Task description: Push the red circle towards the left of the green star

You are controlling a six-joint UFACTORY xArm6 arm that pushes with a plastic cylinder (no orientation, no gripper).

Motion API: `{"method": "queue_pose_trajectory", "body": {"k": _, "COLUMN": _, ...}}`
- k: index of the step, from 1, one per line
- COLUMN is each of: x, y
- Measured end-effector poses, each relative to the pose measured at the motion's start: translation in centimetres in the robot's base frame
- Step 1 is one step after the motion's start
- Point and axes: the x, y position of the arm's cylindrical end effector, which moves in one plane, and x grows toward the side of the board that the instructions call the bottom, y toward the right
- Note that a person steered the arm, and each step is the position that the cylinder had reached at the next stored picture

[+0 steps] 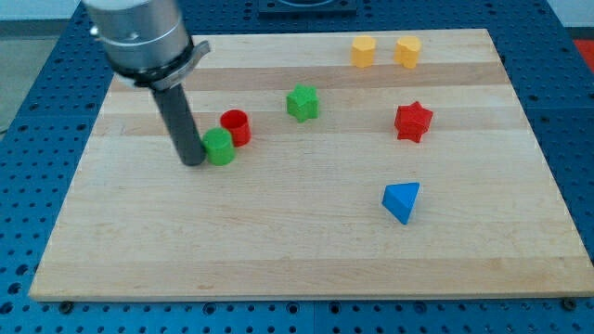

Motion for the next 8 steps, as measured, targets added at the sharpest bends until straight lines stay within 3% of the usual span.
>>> {"method": "queue_pose_trajectory", "body": {"k": 1, "x": -0.3, "y": 3.8}}
{"method": "queue_pose_trajectory", "body": {"k": 3, "x": -0.9, "y": 2.8}}
{"method": "queue_pose_trajectory", "body": {"k": 4, "x": -2.6, "y": 8.0}}
{"method": "queue_pose_trajectory", "body": {"k": 5, "x": -6.3, "y": 9.7}}
{"method": "queue_pose_trajectory", "body": {"k": 6, "x": -6.9, "y": 9.4}}
{"method": "queue_pose_trajectory", "body": {"k": 7, "x": -2.1, "y": 7.8}}
{"method": "queue_pose_trajectory", "body": {"k": 8, "x": -4.1, "y": 2.7}}
